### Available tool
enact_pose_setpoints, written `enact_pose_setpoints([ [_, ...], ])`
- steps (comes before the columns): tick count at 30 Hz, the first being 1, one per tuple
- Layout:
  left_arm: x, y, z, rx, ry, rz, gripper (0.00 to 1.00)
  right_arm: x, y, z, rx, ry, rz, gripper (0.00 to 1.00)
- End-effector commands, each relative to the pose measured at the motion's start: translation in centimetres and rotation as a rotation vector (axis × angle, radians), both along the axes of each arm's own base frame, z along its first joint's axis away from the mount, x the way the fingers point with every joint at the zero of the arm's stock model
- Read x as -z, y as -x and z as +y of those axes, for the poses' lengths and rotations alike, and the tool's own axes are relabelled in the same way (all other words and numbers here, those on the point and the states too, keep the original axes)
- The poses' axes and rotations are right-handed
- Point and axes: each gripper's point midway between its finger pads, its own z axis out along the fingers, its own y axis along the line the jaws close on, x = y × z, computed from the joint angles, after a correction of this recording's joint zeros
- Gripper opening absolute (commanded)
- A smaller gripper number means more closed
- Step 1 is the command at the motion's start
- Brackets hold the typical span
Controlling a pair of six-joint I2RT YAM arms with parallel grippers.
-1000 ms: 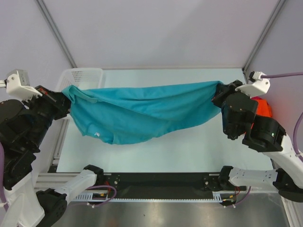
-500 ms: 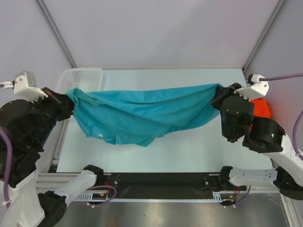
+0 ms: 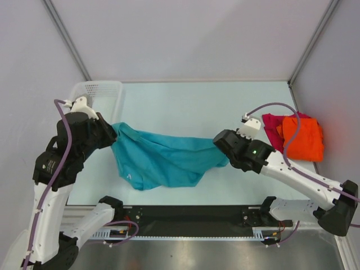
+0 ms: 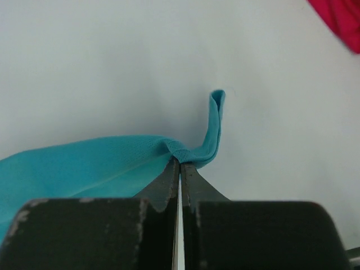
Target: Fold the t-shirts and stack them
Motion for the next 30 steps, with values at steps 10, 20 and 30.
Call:
enact_pose_setpoints([
  [10, -1.9, -0.2, -0.3, 0.007, 0.047, -0.096, 0.0, -0.4, -1.0, 3.1, -0.037, -0.106, 0.028, 0.18],
  [20, -1.9, -0.3, -0.7, 0.027, 0.052, -0.095, 0.0, 0.6, -1.0, 4.9, -0.096, -0.108, 0.103, 0.25],
  [30, -0.6, -0.8, -1.4, 0.055, 0.059, -0.067, 0.0, 8.3, 5.8, 10.6, -0.238, -0.22, 0.297, 0.27],
])
